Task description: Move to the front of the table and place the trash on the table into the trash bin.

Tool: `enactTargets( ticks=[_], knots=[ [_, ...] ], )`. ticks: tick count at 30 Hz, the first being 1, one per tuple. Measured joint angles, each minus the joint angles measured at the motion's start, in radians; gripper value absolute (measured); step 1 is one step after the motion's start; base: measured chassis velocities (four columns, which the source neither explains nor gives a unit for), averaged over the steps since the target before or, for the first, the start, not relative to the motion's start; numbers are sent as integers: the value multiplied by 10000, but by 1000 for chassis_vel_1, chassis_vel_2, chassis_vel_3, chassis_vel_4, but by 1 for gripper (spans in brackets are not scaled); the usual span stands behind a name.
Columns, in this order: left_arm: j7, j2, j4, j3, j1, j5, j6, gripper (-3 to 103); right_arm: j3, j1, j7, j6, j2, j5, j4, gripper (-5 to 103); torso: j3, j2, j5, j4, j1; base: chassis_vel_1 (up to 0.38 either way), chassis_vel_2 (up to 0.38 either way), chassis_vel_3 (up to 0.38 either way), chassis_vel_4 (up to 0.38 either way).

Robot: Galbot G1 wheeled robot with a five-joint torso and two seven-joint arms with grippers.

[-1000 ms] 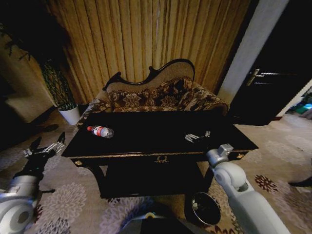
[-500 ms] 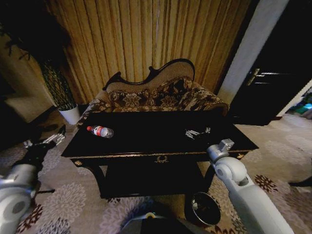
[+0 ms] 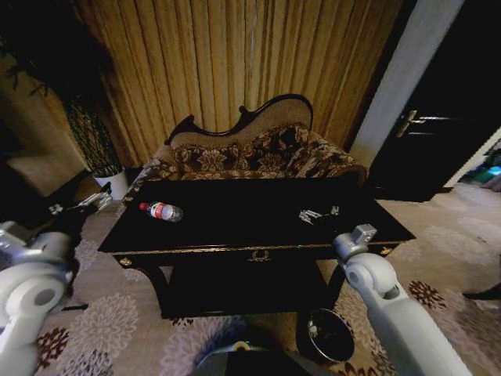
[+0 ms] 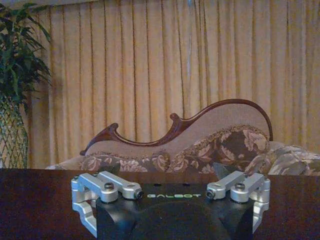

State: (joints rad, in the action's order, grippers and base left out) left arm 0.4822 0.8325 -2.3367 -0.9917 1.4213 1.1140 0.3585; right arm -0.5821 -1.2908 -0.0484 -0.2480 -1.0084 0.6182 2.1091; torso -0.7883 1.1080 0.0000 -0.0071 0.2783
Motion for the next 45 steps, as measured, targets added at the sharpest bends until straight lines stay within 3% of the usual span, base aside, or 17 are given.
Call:
enactTargets(
  ticks=[2, 3, 5, 6, 8, 9, 11, 20, 27, 33, 37, 45],
  knots=[
    [680, -272, 1, 632, -509, 438, 59, 100, -29, -21, -2, 6, 13, -1, -26, 100, -1, 0, 0, -1, 0, 0, 0, 0, 0],
    [680, -272, 1, 632, -509, 438, 59, 100, -29, -21, -2, 6, 13, -1, -26, 100, -1, 0, 0, -1, 0, 0, 0, 0, 0],
    [1443, -508, 110, 1237, -1043, 825, 97, 100, -5, -15, -4, 12, 10, -6, -69, 100, 0, 0, 0, 0, 1, 0, 0, 0, 0],
    [1443, -508, 110, 1237, -1043, 825, 97, 100, -5, -15, -4, 12, 10, -6, -69, 100, 0, 0, 0, 0, 1, 0, 0, 0, 0],
    [2337, -686, 346, 2038, -1654, 1114, 101, 100, 76, 10, -5, 14, -13, -25, -132, 100, 0, 0, 0, 0, 0, 0, 0, 0, 0],
    [2337, -686, 346, 2038, -1654, 1114, 101, 100, 76, 10, -5, 14, -13, -25, -132, 100, 0, 0, 0, 0, 0, 0, 0, 0, 0],
    [3034, -718, 575, 2706, -2196, 1455, 71, 100, 132, 40, -7, 15, -21, -39, -205, 100, 0, -1, 0, 0, 0, 0, 0, 0, 0],
    [4031, -479, 1934, 4338, -4182, 2463, -639, 100, 226, 200, -10, 17, 19, -41, -424, 100, 0, -1, -1, 0, 1, 0, 0, 0, 0],
    [5758, -214, 2472, 5704, -5745, 3646, -955, 100, 473, 388, -10, 16, -12, -42, -692, 100, 0, -1, 1, -1, 1, 0, 0, 0, 0],
    [6596, -227, 2469, 6273, -5881, 3901, -960, 100, 490, 387, -10, 14, -26, -43, -799, 100, 0, -1, -1, 2, 0, 0, 0, 0, 0],
    [6768, -342, 2457, 6676, -6009, 4001, -1034, 100, 467, 392, -10, 13, -20, -43, -833, 100, 0, -1, 1, 1, 0, 0, 0, 0, 0],
    [7361, -194, 2602, 7222, -6744, 5149, -1197, 100, 487, 400, -8, 12, -177, -52, -907, 100, 0, -1, 0, -1, 1, 0, 0, 0, 0]
  ],
)
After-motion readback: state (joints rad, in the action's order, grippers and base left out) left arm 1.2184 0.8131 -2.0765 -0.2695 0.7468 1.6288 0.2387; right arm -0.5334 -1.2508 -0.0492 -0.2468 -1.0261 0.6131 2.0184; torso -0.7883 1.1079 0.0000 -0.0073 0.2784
